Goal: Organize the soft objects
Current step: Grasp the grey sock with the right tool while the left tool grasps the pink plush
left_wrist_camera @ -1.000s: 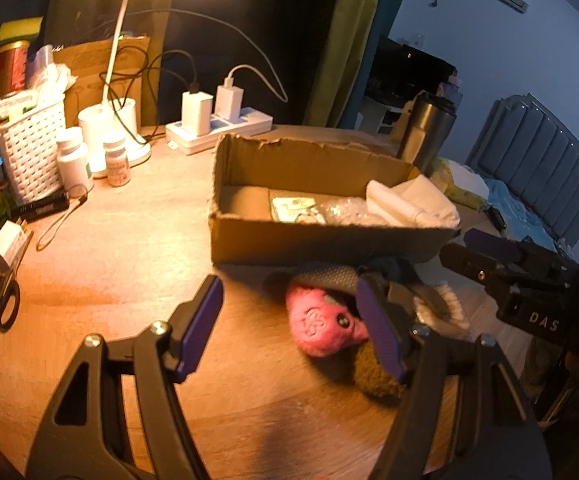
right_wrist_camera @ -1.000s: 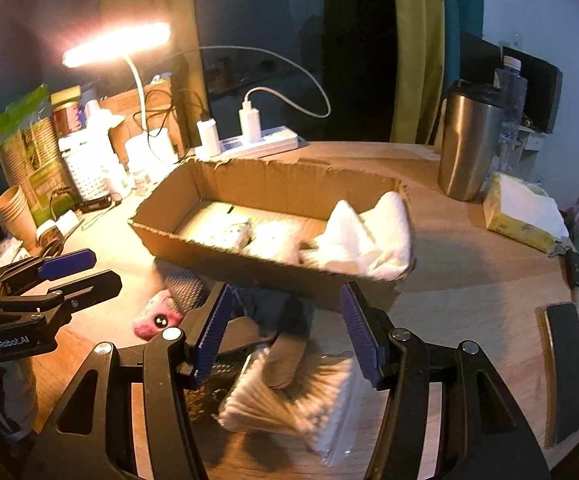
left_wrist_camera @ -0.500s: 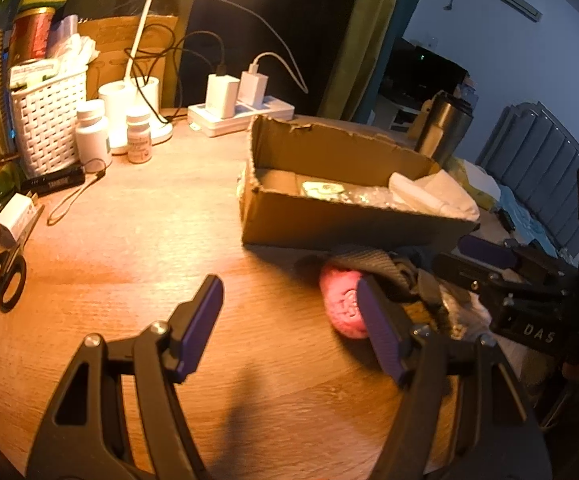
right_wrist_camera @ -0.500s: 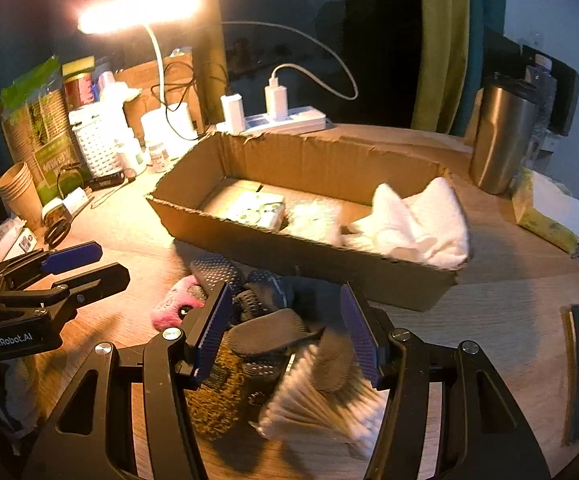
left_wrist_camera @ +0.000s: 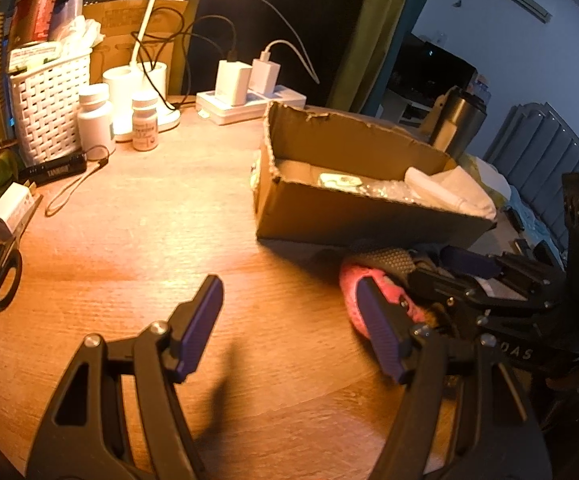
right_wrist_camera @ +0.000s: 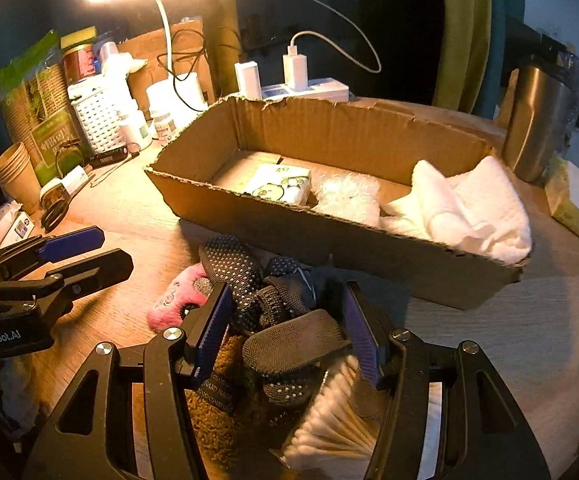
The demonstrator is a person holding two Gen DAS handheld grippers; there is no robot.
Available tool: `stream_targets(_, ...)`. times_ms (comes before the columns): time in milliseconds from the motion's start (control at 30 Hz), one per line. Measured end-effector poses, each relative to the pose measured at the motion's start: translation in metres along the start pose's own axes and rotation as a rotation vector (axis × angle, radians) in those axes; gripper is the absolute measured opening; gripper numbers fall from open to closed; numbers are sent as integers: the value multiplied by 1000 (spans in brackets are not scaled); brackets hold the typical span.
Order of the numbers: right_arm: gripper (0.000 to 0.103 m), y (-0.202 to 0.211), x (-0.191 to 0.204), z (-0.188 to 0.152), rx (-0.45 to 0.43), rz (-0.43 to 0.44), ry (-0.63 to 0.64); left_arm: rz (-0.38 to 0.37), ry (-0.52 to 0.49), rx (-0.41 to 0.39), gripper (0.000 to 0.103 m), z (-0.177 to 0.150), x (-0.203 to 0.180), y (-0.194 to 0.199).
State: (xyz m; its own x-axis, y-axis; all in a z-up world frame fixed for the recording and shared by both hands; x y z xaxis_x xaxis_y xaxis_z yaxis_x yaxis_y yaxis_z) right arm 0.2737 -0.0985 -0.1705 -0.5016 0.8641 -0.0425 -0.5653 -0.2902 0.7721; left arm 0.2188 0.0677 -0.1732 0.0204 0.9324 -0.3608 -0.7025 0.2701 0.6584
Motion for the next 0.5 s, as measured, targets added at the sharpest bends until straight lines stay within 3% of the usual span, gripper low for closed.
stream_targets(100,56,-5,-1,-1,11,6,-4,3,-2,6,71,0,-1,-3)
stream_targets(167,46,-6,-1,-2,9,13,-3,4,-6,11,71,0,-3,-5)
stream_targets(200,33,-6,-1,-2,11,29,-2,4,-9,14,71,0,-4,-6)
stream_targets(333,25,-3,0,-2,-5,58,5,3,-27,24,71,0,-13,-11)
stream_targets(500,24,10,-6,-2,-56,90,15,4,-50,42,71,-1,-25,-17)
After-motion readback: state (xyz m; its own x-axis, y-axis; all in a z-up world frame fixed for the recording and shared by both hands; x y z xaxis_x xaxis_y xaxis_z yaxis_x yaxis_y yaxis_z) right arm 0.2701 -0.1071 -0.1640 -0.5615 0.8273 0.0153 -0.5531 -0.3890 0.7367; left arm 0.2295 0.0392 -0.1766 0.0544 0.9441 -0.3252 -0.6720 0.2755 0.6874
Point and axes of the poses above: each gripper's, at about its wrist camera, not at the fingertips, and y roughly against the way its jaws point, x to its left, z to its top, the point moved 5 cm from there along -y, roughly the way its jaws point, and after that the axes turned 9 degrees about -z, right-handed, at the moved point
